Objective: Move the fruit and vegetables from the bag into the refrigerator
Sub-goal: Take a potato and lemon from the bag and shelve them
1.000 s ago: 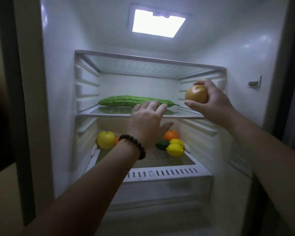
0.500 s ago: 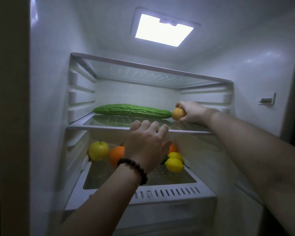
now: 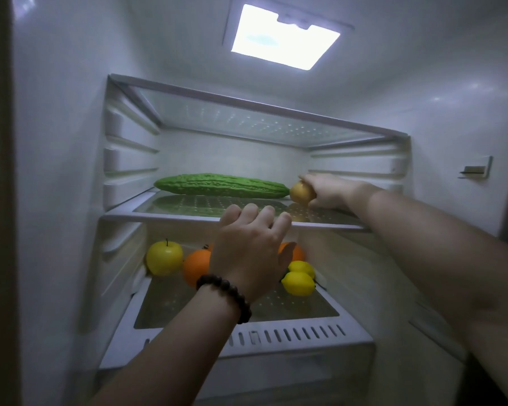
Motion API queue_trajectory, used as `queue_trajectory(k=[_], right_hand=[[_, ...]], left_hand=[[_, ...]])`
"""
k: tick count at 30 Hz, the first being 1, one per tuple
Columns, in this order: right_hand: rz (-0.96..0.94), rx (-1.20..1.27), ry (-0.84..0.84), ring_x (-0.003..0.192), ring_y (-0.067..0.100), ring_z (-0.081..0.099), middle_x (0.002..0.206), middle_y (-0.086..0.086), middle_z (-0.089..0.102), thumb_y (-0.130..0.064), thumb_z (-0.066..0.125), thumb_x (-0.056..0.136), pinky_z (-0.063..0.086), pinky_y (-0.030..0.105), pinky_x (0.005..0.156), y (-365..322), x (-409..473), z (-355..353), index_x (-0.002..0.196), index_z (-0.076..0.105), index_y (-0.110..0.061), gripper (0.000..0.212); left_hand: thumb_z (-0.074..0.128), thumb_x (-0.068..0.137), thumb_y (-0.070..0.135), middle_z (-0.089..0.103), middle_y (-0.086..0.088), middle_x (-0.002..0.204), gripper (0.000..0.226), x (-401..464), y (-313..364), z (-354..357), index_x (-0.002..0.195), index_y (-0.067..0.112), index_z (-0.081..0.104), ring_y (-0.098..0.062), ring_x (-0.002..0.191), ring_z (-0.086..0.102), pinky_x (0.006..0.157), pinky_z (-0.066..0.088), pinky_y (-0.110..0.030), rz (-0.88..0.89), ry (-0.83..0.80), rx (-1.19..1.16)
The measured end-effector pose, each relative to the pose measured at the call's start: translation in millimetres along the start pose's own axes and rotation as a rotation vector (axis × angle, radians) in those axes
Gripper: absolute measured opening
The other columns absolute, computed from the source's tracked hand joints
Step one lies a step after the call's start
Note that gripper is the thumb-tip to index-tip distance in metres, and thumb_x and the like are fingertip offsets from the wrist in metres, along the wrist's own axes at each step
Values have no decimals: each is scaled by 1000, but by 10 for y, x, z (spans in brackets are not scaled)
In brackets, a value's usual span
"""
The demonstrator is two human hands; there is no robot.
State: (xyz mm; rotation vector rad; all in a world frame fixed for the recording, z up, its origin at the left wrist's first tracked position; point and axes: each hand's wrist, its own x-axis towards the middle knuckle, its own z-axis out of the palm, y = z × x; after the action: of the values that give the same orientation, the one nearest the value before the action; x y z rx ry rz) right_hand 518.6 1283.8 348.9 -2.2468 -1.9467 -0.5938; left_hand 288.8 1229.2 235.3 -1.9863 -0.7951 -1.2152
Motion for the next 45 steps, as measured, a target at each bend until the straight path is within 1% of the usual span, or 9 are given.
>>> queue_trajectory(k=[5,11,14,17,21,24,36,39,45], right_hand=[[-13,177,95,137,24,34,153,4,30,-28,68,83,32,37,111,-33,-280,-109,149,20,-22,81],[-56,432,270,137,20,33,151,1,33,-37,58,90,29,34,111,-293,-770,-199,146,31,-22,63],[-56,468,359,134,19,36,149,2,37,-40,53,92,32,32,107,-407,-979,-237,143,36,-24,56],[-99,474,425,133,19,36,146,3,40,-41,48,94,32,34,106,-505,-1205,-216,141,40,-22,51],[-112,470,462,132,21,35,143,4,42,-40,45,95,32,37,106,-635,-1550,-176,140,41,-19,49],[-92,498,466,133,21,34,143,6,41,-39,45,95,30,36,108,-724,-1829,-137,139,44,-18,49],[47,575,410,134,23,34,145,8,40,-39,46,94,30,39,111,-1415,-3356,165,135,48,-19,45],[107,590,353,136,23,30,148,7,36,-39,46,94,29,43,111,-1597,-3826,287,136,47,-19,46],[181,543,240,139,22,25,150,7,31,-42,44,95,25,39,115,-1778,-4652,465,138,43,-19,49]], left_hand=[[48,84,51,63,2,87,36,0,-2,-41,104,24,62,-22,78,55,71,36,-36,5,-40,7],[36,84,54,65,2,96,47,5,15,-125,113,25,60,-23,86,58,75,36,-37,-24,-117,1],[34,84,55,62,1,109,52,-23,54,-175,122,25,54,-23,100,54,83,29,-39,-47,-164,5],[36,89,56,49,2,130,57,-49,99,-249,137,27,38,-21,122,40,97,24,-39,-81,-238,-17],[35,91,55,36,1,146,62,-133,177,-423,145,26,26,-17,138,25,115,10,-41,-160,-296,-56],[37,92,54,29,0,152,62,-263,246,-580,146,25,26,-17,143,18,117,6,-43,-215,-314,-67],[43,86,51,47,-8,140,62,-1277,445,-1471,138,17,44,-26,133,37,111,22,-47,-344,-267,-222],[39,86,53,44,-5,143,65,-1675,551,-1694,141,19,40,-23,136,34,112,22,-47,-355,-335,-242],[30,83,57,41,-2,145,68,-2240,828,-2119,141,21,38,-21,135,32,112,22,-44,-334,-462,-269]])
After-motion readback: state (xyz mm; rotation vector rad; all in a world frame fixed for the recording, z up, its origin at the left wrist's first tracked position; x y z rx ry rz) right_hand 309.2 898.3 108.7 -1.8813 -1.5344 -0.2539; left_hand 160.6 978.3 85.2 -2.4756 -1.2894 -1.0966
